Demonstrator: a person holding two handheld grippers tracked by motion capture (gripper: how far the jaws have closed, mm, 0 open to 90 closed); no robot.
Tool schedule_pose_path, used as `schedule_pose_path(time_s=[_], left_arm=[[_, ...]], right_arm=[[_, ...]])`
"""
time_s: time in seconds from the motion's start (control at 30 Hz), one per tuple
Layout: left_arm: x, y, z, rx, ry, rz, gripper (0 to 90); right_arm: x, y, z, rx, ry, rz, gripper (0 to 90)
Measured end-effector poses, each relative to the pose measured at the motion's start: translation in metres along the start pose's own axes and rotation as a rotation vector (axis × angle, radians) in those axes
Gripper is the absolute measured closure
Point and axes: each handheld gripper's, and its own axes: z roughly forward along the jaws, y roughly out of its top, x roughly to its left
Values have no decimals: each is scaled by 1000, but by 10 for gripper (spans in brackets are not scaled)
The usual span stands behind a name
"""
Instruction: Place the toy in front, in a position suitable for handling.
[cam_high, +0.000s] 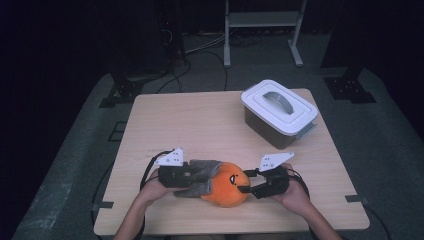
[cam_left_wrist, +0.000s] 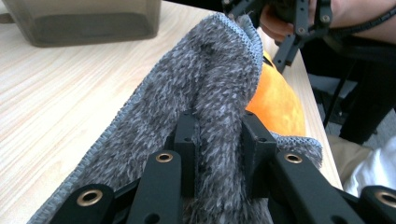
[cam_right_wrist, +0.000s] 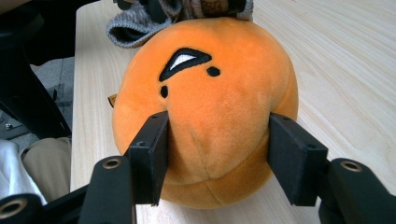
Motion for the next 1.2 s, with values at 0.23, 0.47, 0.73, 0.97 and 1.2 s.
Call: schedule_pose_path(time_s=[0.23,0.47,0.73,0.97,1.2], left_arm=[[-23,19,14,-12,-97,86,718],[-20,16,16,17,-84,90,723],[-8,2,2,80,-36,56,719],[-12,11,6,-12,-66,25,714],[-11,14,8,-8,0,17,714]], right_arm=[[-2,1,0,-4,-11,50,422],[0,3,-1,7,-25,57,505],[-7,1,-6,2,-32,103,518],[-5,3,-4,-11,-26,86,527],[11,7,-4,6,-11,-27,453]])
